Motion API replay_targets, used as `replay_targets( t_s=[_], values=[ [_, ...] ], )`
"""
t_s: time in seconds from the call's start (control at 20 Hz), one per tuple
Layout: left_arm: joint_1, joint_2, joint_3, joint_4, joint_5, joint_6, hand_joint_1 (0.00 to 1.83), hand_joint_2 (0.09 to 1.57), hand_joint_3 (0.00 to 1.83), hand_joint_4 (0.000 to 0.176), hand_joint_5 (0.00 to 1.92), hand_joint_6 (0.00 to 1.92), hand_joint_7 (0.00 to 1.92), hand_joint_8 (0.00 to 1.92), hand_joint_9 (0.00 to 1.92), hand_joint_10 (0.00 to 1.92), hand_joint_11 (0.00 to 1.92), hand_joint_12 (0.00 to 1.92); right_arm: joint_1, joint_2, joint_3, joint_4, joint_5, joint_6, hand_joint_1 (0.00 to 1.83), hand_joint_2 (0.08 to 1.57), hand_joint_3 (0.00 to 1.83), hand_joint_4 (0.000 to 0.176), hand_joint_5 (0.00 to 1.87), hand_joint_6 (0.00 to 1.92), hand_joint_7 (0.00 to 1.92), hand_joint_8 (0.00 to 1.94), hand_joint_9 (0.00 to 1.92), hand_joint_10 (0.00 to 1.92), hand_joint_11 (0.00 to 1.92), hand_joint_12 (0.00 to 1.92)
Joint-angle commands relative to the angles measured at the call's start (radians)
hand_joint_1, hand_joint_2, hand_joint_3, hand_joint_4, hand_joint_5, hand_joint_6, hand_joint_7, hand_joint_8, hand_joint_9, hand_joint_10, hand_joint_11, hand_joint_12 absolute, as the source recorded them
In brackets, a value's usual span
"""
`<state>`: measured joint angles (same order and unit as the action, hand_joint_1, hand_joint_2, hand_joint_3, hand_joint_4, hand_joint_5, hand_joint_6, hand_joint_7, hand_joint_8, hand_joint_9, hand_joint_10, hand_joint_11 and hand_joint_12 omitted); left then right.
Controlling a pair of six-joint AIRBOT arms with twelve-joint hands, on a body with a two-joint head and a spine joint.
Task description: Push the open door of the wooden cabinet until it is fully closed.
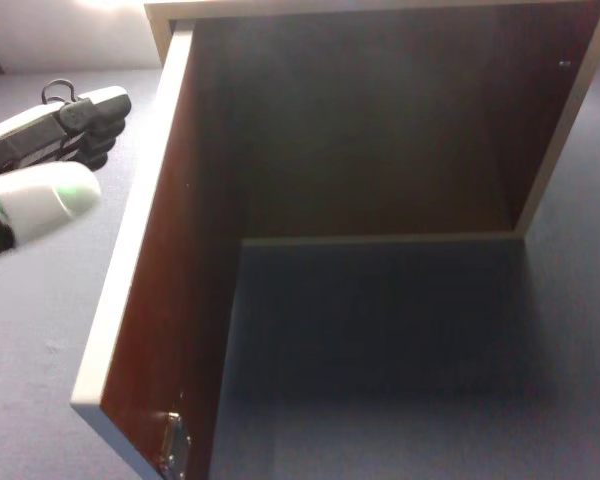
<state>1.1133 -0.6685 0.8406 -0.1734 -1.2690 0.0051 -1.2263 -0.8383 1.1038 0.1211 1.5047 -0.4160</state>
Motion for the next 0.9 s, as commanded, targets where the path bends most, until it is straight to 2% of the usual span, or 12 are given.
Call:
replay_targets(
  t_s=[0.0,0.25,0.5,0.55,0.7,0.8,0.85],
  values=[
    [-0.009,0.006,0.005,-0.013,-0.119,-0.005,0.01,1.43,0.00,0.000,0.14,0.00,0.18,0.00,0.19,0.00,0.19,0.10,0.003,0.004,0.007,0.032,0.119,0.007,0.46,1.34,0.00,0.000,0.35,0.00,0.39,0.00,0.35,0.00,0.30,0.10],
    [-0.009,0.005,0.004,-0.009,-0.117,-0.005,0.00,1.41,0.00,0.000,0.11,0.00,0.13,0.00,0.14,0.00,0.16,0.06,0.003,0.003,0.007,0.032,0.119,0.007,0.48,1.33,0.00,0.000,0.36,0.00,0.41,0.00,0.37,0.00,0.34,0.08],
    [-0.013,0.010,0.008,0.045,-0.093,-0.005,0.00,1.39,0.00,0.000,0.18,0.01,0.25,0.01,0.25,0.01,0.24,0.08,0.003,0.003,0.007,0.032,0.119,0.009,0.52,1.34,0.00,0.000,0.36,0.00,0.39,0.00,0.36,0.00,0.33,0.05],
    [-0.014,0.010,0.008,0.051,-0.089,-0.005,0.00,1.39,0.00,0.011,0.18,0.01,0.24,0.00,0.25,0.01,0.24,0.08,0.003,0.003,0.007,0.032,0.119,0.009,0.50,1.34,0.00,0.000,0.36,0.00,0.40,0.00,0.36,0.00,0.33,0.05],
    [-0.020,0.009,0.013,0.077,-0.063,-0.005,0.00,1.42,0.01,0.004,0.18,0.00,0.23,0.00,0.25,0.01,0.20,0.06,0.004,0.003,0.007,0.032,0.118,0.009,0.49,1.34,0.00,0.000,0.37,0.00,0.41,0.01,0.37,0.00,0.34,0.05],
    [-0.027,0.007,0.012,0.099,-0.044,-0.005,0.00,1.44,0.01,0.011,0.17,0.00,0.23,0.00,0.23,0.00,0.20,0.05,0.004,0.002,0.008,0.032,0.118,0.009,0.49,1.33,0.00,0.000,0.36,0.00,0.41,0.00,0.36,0.00,0.34,0.04],
    [-0.034,0.005,0.011,0.115,-0.030,-0.005,0.00,1.46,0.02,0.005,0.18,0.00,0.24,0.01,0.24,0.01,0.21,0.06,0.004,0.001,0.008,0.032,0.118,0.009,0.49,1.33,0.00,0.000,0.36,0.00,0.40,0.00,0.36,0.00,0.34,0.03]
  ],
)
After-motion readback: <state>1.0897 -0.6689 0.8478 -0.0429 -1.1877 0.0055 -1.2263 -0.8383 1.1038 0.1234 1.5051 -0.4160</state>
